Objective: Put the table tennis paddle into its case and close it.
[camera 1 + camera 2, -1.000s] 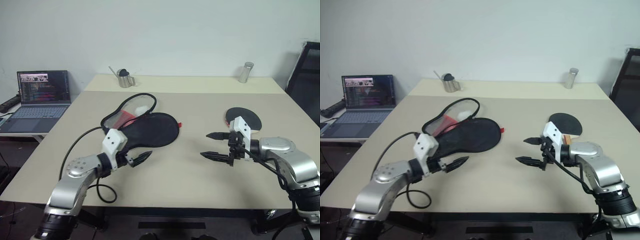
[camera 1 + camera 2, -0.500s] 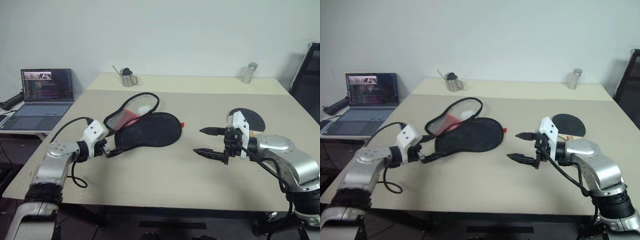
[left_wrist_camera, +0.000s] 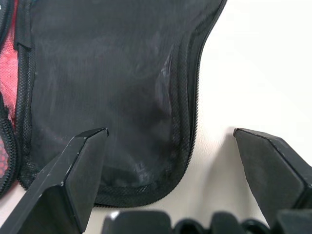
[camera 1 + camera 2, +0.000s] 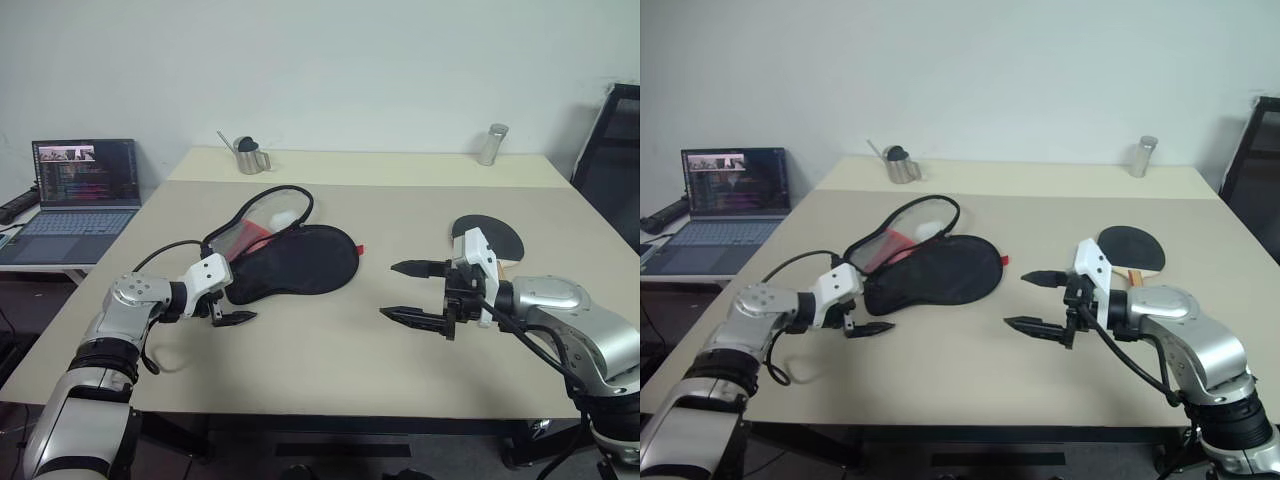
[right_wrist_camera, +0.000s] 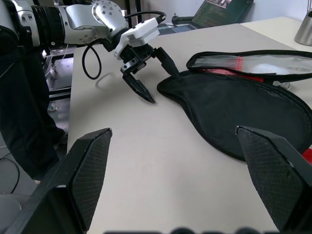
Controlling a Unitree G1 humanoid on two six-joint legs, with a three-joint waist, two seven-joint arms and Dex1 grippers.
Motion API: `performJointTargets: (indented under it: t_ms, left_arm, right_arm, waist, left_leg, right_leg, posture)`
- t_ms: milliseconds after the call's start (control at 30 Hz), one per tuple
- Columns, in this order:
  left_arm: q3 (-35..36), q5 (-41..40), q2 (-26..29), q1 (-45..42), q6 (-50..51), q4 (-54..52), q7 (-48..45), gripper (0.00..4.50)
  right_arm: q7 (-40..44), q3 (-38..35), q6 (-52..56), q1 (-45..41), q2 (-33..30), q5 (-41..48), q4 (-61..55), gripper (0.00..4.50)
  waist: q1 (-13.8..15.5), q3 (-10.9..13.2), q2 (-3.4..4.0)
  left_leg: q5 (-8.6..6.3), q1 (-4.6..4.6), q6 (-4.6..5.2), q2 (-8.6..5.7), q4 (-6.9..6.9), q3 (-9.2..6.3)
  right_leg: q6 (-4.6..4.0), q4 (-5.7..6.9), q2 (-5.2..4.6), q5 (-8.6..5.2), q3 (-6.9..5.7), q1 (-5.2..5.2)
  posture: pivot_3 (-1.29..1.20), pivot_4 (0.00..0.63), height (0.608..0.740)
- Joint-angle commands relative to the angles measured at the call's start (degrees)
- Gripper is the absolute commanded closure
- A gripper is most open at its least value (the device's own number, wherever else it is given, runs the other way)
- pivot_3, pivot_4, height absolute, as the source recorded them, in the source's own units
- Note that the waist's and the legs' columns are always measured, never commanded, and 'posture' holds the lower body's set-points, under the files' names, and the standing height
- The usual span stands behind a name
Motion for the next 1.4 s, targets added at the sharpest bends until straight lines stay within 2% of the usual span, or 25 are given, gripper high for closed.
performJointTargets:
  t_ms: [33, 133, 233, 600, 800, 967, 1167, 1267, 1400]
  left_arm:
    - [-0.65, 2.64, -0.66, -2.25, -3.7, 2.73, 2.62, 0.0]
    - [-1.01, 3.7, -1.81, -3.06, -5.26, 4.53, 3.38, 0.0]
    - [-1.05, 4.26, -2.75, -3.52, -6.12, 5.54, 3.32, 0.57]
    - [-0.6, 4.64, -3.18, -3.84, -5.96, 9.66, 1.96, 4.46]
    - [0.58, 2.11, -4.08, -3.32, -2.37, 6.14, -1.23, 4.49]
    - [1.67, -3.79, -7.15, 2.25, 13.59, -12.04, -2.61, 4.49]
    - [2.56, -10.82, -14.36, 7.27, 38.2, -36.21, 4.66, 4.49]
    - [2.78, -11.9, -18.85, 6.62, 45.09, -40.23, 10.38, 4.49]
    - [3.31, -11.36, -27.25, 2.39, 47.76, -37.17, 20.74, 4.49]
  right_arm:
    - [-0.93, -1.29, -0.44, 0.33, 0.07, 1.2, -2.58, 0.03]
    - [-1.33, -1.19, -0.52, 0.65, 0.03, 1.16, -2.79, 0.03]
    - [-1.72, -1.37, -0.64, 0.92, -0.17, 1.13, -2.96, 0.0]
    - [-2.99, -2.88, -0.47, 2.0, -0.75, 1.63, -3.56, 0.0]
    - [-3.56, -3.24, -0.05, 1.87, -1.19, 2.01, -3.94, 0.0]
    - [-4.33, -3.85, 0.22, 1.95, -1.62, 2.13, -4.14, 0.0]
    - [-5.46, -4.23, 0.6, 2.38, -1.85, 2.53, -4.79, 0.0]
    - [-5.82, -4.34, 0.7, 2.56, -2.12, 2.68, -4.91, 0.0]
    - [-6.16, -4.78, 0.72, 3.06, -2.74, 2.69, -5.05, 0.0]
  waist:
    - [0.08, 0.0, 0.0]
    - [0.15, -0.01, 0.0]
    - [0.25, -0.01, 0.0]
    - [0.25, -0.03, -0.01]
    - [0.19, -0.02, -0.01]
    - [0.28, -0.02, -0.01]
    - [0.29, -0.01, -0.04]
    - [0.21, -0.01, -0.04]
    - [0.24, 0.0, -0.05]
  left_leg:
    - [0.0, 0.0, 0.0, 0.0, 0.0, 0.0]
    - [0.0, 0.0, 0.0, -0.01, 0.1, 0.02]
    - [-0.01, 0.0, 0.0, 0.0, 0.33, 0.0]
    - [-0.02, -0.03, 0.01, 0.11, 0.69, -0.26]
    - [-0.02, -0.03, 0.01, 0.11, 0.69, -0.23]
    - [-0.06, -0.18, 0.07, 0.05, 0.69, -0.25]
    - [-0.15, -0.31, 0.2, -0.07, 0.75, -0.24]
    - [-0.15, -0.29, 0.2, -0.04, 0.78, -0.26]
    - [-0.15, -0.26, 0.2, -0.01, 0.8, -0.27]
  right_leg:
    - [0.0, 0.01, 0.0, 0.0, 0.0, 0.0]
    - [0.0, 0.12, 0.0, 0.0, -0.02, 0.0]
    - [0.0, 0.23, 0.0, 0.0, -0.04, 0.05]
    - [0.05, 0.3, -0.11, 0.19, -0.02, 0.11]
    - [0.05, 0.29, -0.09, 0.19, -0.02, 0.1]
    - [0.05, 0.17, -0.11, 0.19, -0.01, 0.05]
    - [0.07, 0.07, -0.12, 0.2, 0.04, 0.04]
    - [0.08, 0.1, -0.1, 0.2, 0.03, 0.05]
    - [0.08, 0.15, -0.08, 0.2, 0.02, 0.05]
  posture:
    - [0.0, 0.15, 0.74]
    - [0.0, 0.15, 0.74]
    - [0.0, 0.15, 0.74]
    - [0.0, 0.15, 0.74]
    - [0.0, 0.15, 0.74]
    - [0.0, 0.15, 0.74]
    - [0.0, 0.15, 0.74]
    - [0.0, 0.15, 0.74]
    - [0.0, 0.15, 0.74]
